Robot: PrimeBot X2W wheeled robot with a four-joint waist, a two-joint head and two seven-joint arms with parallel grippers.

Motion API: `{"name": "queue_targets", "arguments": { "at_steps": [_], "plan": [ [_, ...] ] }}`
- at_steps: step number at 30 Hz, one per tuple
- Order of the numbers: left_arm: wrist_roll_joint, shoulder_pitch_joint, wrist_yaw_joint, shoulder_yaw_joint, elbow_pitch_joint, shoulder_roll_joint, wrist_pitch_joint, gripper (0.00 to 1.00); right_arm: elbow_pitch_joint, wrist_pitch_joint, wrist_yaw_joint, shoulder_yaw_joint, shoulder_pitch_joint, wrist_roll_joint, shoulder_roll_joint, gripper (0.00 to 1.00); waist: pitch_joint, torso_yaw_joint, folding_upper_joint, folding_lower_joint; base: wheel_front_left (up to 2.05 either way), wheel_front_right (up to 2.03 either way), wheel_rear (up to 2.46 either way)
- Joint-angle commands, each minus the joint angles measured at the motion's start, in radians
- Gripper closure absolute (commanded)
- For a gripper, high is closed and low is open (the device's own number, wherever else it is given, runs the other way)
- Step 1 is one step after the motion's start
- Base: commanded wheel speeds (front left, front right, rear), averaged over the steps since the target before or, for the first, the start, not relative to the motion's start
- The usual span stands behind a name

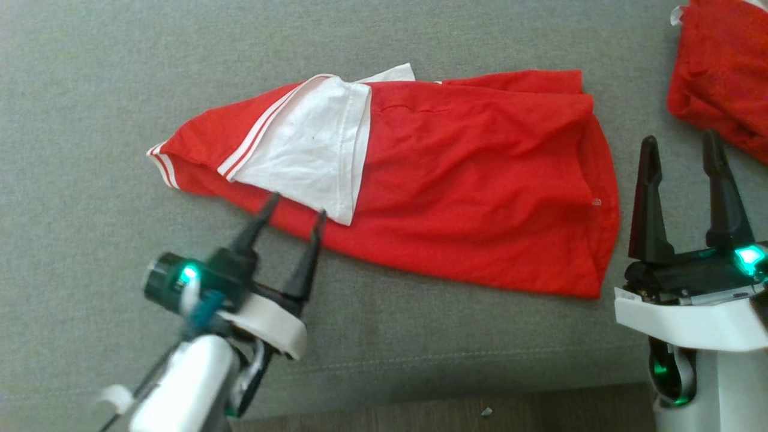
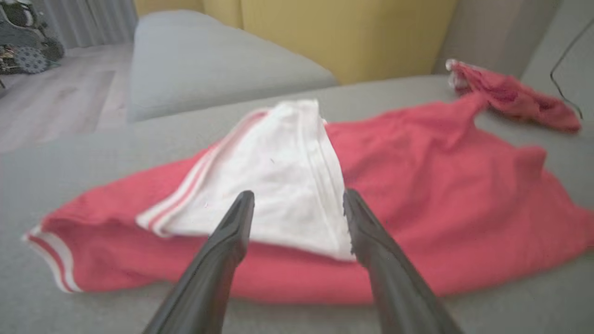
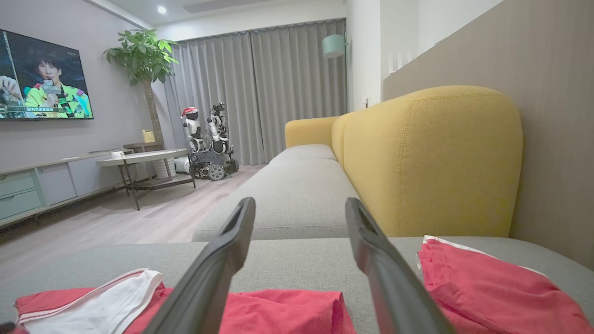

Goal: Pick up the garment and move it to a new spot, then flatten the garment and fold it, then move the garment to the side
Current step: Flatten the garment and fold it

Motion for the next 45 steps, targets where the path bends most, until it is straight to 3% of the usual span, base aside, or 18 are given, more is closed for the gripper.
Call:
{"name": "queue_targets", "arguments": {
  "at_steps": [1, 10, 18, 31, 32, 33, 35, 36, 45],
  "plan": [
    [0.022, -0.047, 0.002, 0.028, -0.012, 0.009, -0.005, 0.0, -0.03, -0.004, 0.004, 0.026, -0.015, 0.001, -0.002, 0.0, 0.001, 0.0, 0.0, 0.0, 0.0, 0.0, 0.0],
    [0.172, -0.13, -0.011, -0.072, 0.14, -0.04, -0.005, 0.0, -0.025, -0.004, 0.004, 0.027, -0.018, -0.003, -0.002, 0.0, 0.012, -0.001, 0.0, 0.0, 0.0, 0.0, 0.0],
    [0.202, -0.183, 0.001, -0.096, 0.32, -0.071, -0.005, 0.0, -0.022, -0.004, 0.004, 0.036, -0.025, 0.001, -0.002, 0.0, 0.018, -0.014, 0.0, 0.0, 0.0, 0.0, 0.0],
    [0.213, -0.218, 0.029, -0.097, 0.341, -0.09, -0.005, 0.0, -0.018, -0.004, 0.004, 0.037, -0.025, 0.002, -0.002, 0.0, 0.029, -0.023, 0.0, 0.0, 0.0, 0.0, 0.0],
    [0.211, -0.219, 0.03, -0.095, 0.338, -0.092, -0.005, 0.08, -0.018, -0.004, 0.004, 0.038, -0.025, 0.001, -0.002, 0.0, 0.03, -0.023, 0.0, 0.0, 0.0, 0.0, 0.0],
    [0.209, -0.219, 0.03, -0.094, 0.338, -0.092, -0.005, 0.39, -0.018, -0.004, 0.004, 0.038, -0.026, 0.0, -0.002, 0.0, 0.03, -0.023, 0.0, 0.0, 0.0, 0.0, 0.0],
    [0.206, -0.221, 0.028, -0.093, 0.333, -0.093, -0.005, 0.75, -0.017, -0.004, 0.004, 0.038, -0.028, -0.002, -0.002, 0.0, 0.03, -0.023, 0.0, 0.0, 0.0, 0.0, 0.0],
    [0.205, -0.221, 0.026, -0.093, 0.33, -0.093, -0.005, 1.0, -0.016, -0.004, 0.004, 0.037, -0.028, -0.003, -0.002, 0.0, 0.03, -0.022, 0.0, 0.0, 0.0, 0.0, 0.0],
    [0.147, -0.174, 0.031, -0.028, 0.218, -0.074, -0.005, 1.0, 0.036, -0.004, 0.004, 0.05, -0.021, 0.016, -0.002, 0.0, 0.012, -0.019, 0.0, 0.0, 0.0, 0.0, 0.0]
  ]
}}
